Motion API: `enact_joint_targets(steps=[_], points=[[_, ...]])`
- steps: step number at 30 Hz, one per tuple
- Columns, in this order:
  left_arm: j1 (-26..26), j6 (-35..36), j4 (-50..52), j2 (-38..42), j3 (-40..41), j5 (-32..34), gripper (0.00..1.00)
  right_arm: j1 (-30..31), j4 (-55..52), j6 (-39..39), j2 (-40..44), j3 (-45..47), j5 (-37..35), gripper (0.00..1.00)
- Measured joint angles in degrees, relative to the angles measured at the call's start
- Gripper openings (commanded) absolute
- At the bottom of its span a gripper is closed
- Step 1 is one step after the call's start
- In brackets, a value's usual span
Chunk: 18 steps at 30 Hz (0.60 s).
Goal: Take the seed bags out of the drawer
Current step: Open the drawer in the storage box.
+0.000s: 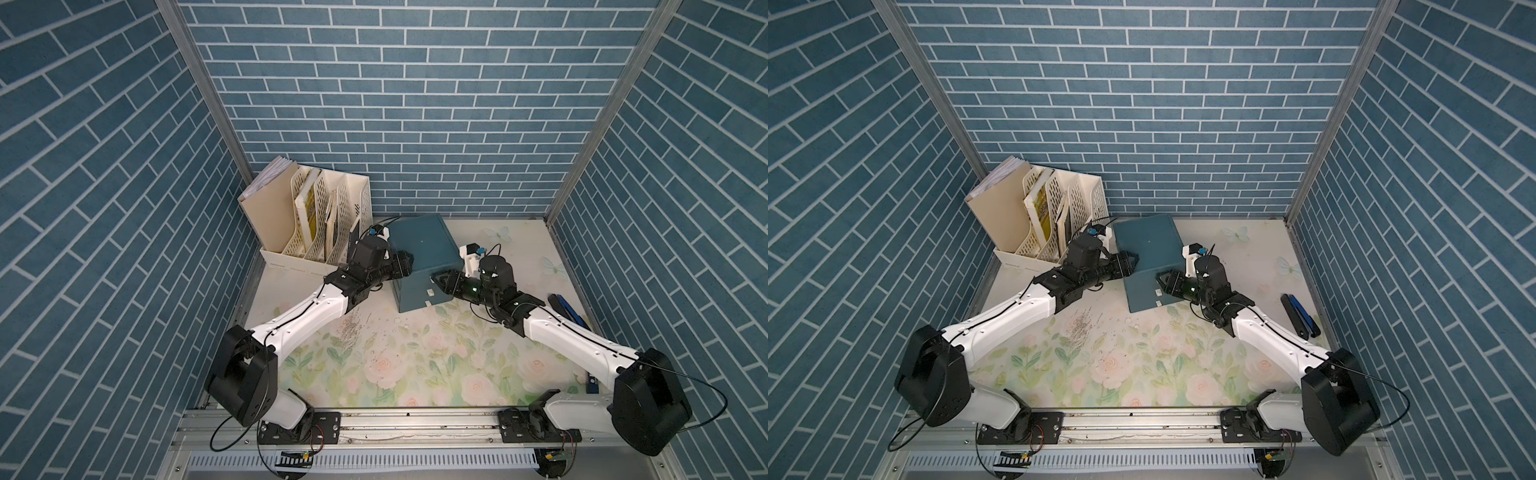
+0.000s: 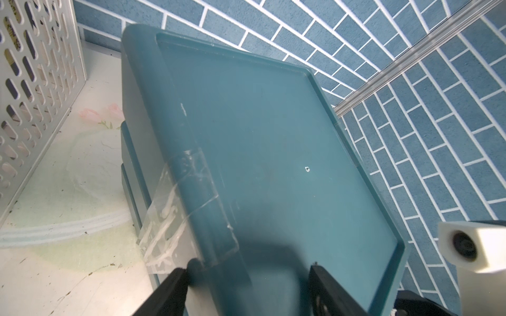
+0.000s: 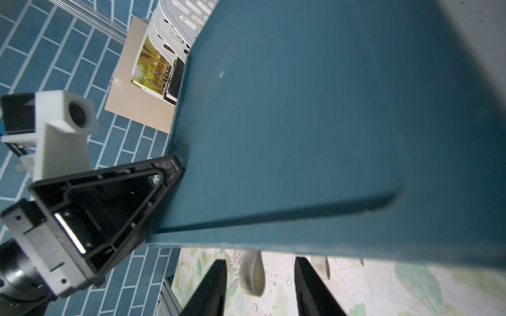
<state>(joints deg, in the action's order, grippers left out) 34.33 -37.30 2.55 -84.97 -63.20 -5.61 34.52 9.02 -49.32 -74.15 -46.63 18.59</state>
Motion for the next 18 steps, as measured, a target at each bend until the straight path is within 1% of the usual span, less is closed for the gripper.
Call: enact_joint_targets(steps=[10,18], points=[[0.0,0.02,0.17,0.11,0.0,0.07,0.74,-0.09,2.62,-2.21,-1.29,0.02,2.71,0.43],[0.0,0.0,0.17,0.11,0.0,0.07,0.74,-0.09,4.0,-4.04,-1.51,2.01,3.58,0.41]])
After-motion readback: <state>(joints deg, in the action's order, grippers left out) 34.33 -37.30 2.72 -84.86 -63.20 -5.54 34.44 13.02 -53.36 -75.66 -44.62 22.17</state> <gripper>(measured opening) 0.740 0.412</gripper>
